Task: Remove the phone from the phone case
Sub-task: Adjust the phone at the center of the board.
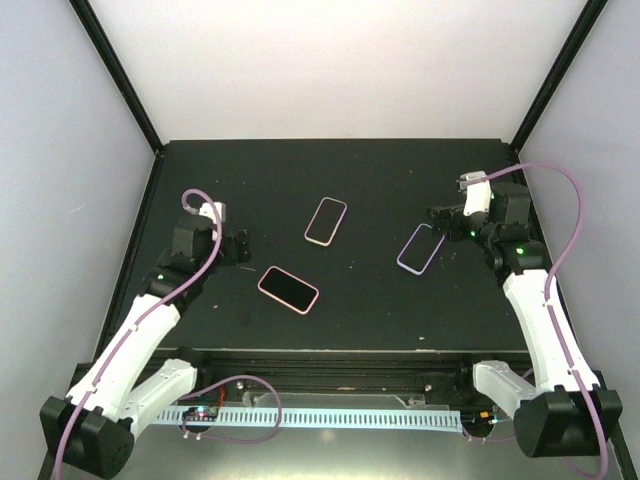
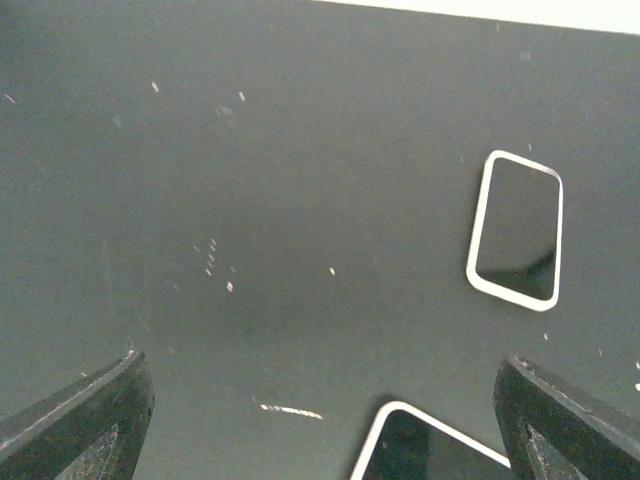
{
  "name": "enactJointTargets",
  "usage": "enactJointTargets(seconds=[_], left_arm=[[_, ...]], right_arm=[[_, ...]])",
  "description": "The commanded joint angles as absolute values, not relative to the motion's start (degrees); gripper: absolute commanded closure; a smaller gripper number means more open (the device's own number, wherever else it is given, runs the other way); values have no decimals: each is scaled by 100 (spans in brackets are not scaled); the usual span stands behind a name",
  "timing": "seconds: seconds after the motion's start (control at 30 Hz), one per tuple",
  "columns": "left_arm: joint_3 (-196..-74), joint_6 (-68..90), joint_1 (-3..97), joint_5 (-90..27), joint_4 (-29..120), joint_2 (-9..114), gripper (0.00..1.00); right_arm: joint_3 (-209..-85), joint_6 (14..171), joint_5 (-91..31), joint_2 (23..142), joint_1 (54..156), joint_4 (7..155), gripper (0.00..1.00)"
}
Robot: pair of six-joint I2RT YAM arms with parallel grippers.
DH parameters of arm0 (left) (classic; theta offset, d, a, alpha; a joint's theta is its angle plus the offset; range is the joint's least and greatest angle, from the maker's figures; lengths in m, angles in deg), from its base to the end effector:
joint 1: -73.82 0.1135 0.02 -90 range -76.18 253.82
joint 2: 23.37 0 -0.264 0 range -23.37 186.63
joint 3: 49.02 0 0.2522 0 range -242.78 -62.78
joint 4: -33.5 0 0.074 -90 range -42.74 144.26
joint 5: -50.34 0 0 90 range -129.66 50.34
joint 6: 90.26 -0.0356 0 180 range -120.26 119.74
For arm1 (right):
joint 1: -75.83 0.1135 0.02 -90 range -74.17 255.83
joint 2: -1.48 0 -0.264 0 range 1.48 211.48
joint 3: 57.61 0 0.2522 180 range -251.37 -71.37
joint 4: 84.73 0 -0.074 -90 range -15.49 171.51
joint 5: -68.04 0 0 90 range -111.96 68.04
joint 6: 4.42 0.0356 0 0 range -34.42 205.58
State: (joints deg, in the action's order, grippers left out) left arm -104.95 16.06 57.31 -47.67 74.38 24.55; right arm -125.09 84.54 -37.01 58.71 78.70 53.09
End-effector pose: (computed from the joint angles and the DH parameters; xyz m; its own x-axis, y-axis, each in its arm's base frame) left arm 0.1784 -0.0477 0.2853 -0.5469 -0.1281 -0.8273 0.0162 0.9864 -0.1634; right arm 0.2165 0.0201 0.3230 -0.5233 -0.0438 -0.8510 -0.2780 0.9528 0.1219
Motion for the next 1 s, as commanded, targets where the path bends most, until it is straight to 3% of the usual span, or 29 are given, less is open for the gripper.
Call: enactJointTargets(seconds=[0.0, 0.2, 0.6, 0.97], left_arm=[[-10750, 1792, 5771, -3843, 7633, 2840, 4], [-10968, 1829, 5362, -3372, 7926, 3460, 2], [-10975, 2023, 4369, -2896, 7711, 3840, 1], [-10515, 2079, 4197, -2583, 7437, 3758, 1]], right_arm=[[-12889, 8213, -3407, 6265, 7740, 5065, 3], [-13525, 7771, -2818, 7384, 7645, 4204, 1], [-14770, 7422, -2922, 9928, 7581, 2463, 0], [-15220, 7511, -3128, 11264, 7590, 1969, 0]])
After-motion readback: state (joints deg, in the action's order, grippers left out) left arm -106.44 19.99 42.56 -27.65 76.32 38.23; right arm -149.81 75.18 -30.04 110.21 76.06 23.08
